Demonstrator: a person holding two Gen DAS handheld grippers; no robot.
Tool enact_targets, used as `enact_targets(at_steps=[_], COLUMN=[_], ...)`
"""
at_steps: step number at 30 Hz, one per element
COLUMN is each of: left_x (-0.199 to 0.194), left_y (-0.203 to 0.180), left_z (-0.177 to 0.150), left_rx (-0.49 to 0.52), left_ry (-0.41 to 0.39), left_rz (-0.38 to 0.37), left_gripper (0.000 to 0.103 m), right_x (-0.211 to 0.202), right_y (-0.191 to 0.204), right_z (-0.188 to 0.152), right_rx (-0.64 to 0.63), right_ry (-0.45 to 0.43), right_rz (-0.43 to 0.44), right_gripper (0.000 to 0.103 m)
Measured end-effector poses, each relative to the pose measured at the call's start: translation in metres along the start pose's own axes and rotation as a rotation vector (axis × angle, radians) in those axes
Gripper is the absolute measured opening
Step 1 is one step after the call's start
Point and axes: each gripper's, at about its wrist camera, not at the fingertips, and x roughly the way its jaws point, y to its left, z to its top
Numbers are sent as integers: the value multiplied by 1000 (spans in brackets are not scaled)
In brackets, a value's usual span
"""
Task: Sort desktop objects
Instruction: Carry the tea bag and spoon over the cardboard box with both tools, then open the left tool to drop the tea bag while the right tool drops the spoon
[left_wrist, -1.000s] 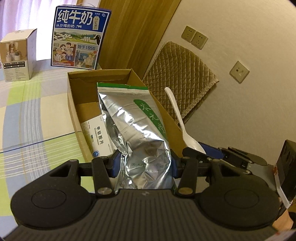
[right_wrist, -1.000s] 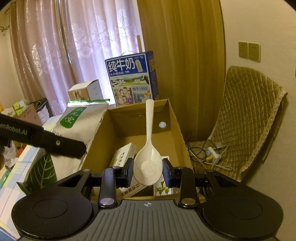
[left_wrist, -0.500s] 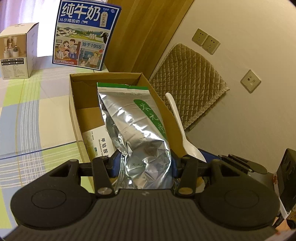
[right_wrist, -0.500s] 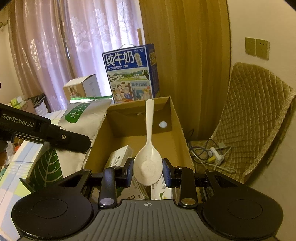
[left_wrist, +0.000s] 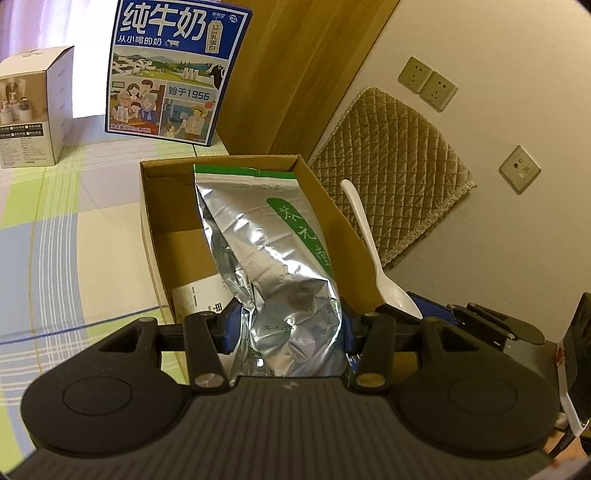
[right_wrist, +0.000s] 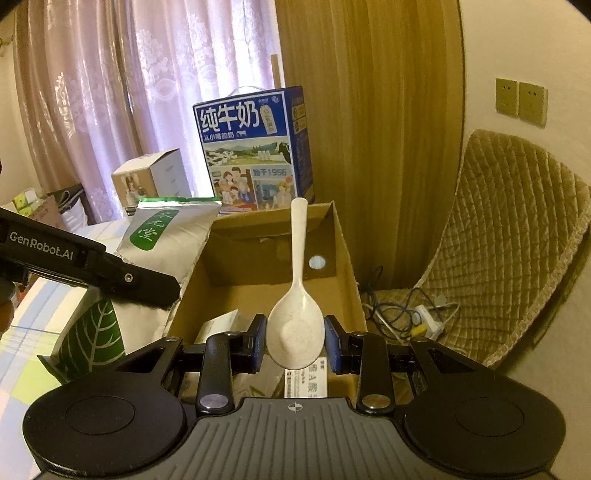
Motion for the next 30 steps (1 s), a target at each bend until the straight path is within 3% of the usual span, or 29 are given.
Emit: enact_targets(at_steps=[10, 14, 30], left_x=[20, 28, -4], left_y=[9, 16, 25], left_z=[14, 14, 3], left_rx=[-28, -54, -19], left_ry=[-4, 4, -63], left_rz=[7, 29, 63], left_gripper=[45, 54, 54], right_x=[22, 27, 38], right_y=[-2, -4, 10], right_z=[9, 7, 2], right_rx=[-13, -10, -25], right_ry=[5, 15, 48], right_rz=[1, 0, 10], right_gripper=[30, 30, 30])
